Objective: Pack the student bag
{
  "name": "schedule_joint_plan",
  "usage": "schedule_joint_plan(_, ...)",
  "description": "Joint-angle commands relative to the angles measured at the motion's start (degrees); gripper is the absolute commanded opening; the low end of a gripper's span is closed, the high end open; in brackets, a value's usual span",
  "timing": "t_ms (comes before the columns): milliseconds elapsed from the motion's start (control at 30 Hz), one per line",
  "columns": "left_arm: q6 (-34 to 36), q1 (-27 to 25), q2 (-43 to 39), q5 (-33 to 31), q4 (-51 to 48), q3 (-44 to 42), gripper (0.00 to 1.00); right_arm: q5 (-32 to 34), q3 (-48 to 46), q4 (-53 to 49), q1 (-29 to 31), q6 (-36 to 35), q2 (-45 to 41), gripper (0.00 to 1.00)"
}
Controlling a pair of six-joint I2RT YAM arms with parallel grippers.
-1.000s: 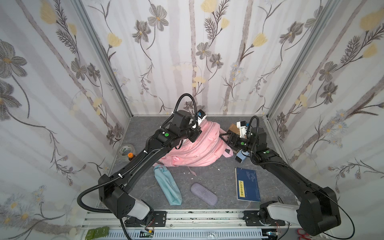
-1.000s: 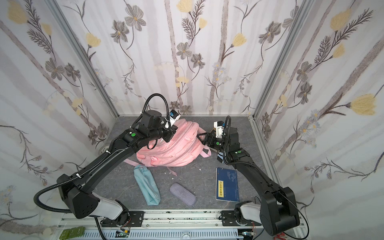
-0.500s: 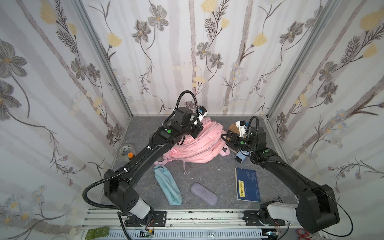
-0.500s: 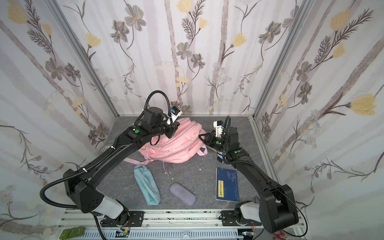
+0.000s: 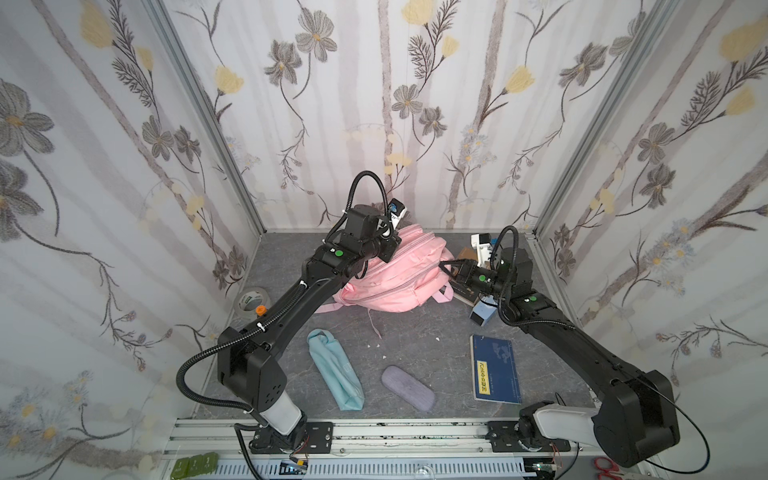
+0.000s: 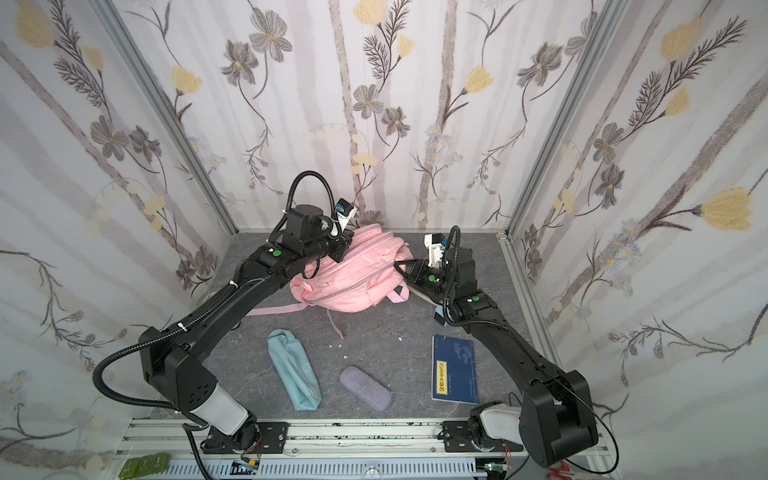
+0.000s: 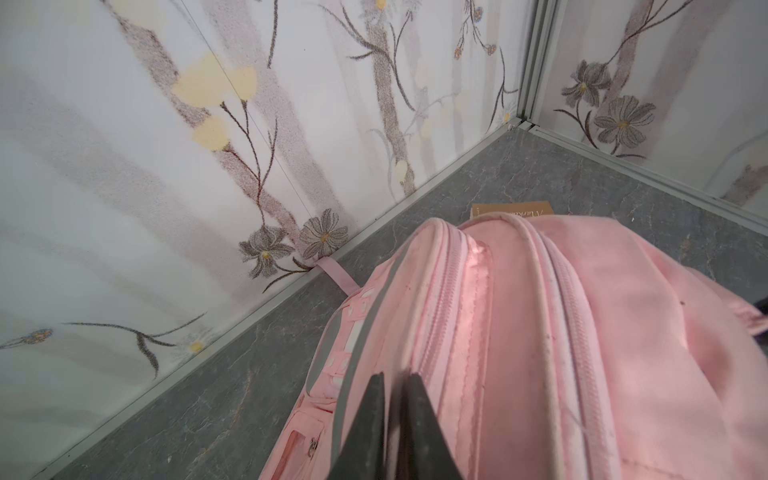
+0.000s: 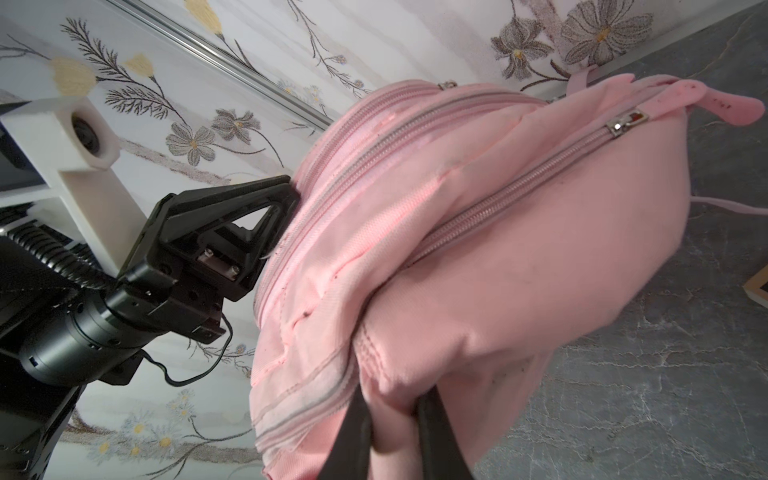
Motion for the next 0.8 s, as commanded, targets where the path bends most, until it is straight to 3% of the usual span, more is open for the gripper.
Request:
schedule_joint_plan(0,-5.98,0.28,-1.02,0.46,-0.19,1.50,0.53,2.93,0.63,3.97,2.64,0.07,-1.74,0.00)
schedule_joint_plan(233,-10.77,-2.52,-3.13,3.10,-10.88,4.90,0.60,13.45,-0.82,6.01,8.45,0.55,-3.19,0.00)
schedule_joint_plan(767,-18.09,-7.04,6.14,5.19,-34.90,21.98,0.61,21.59,-2.28,11.31,15.19,-1.51,-3.14,0.00)
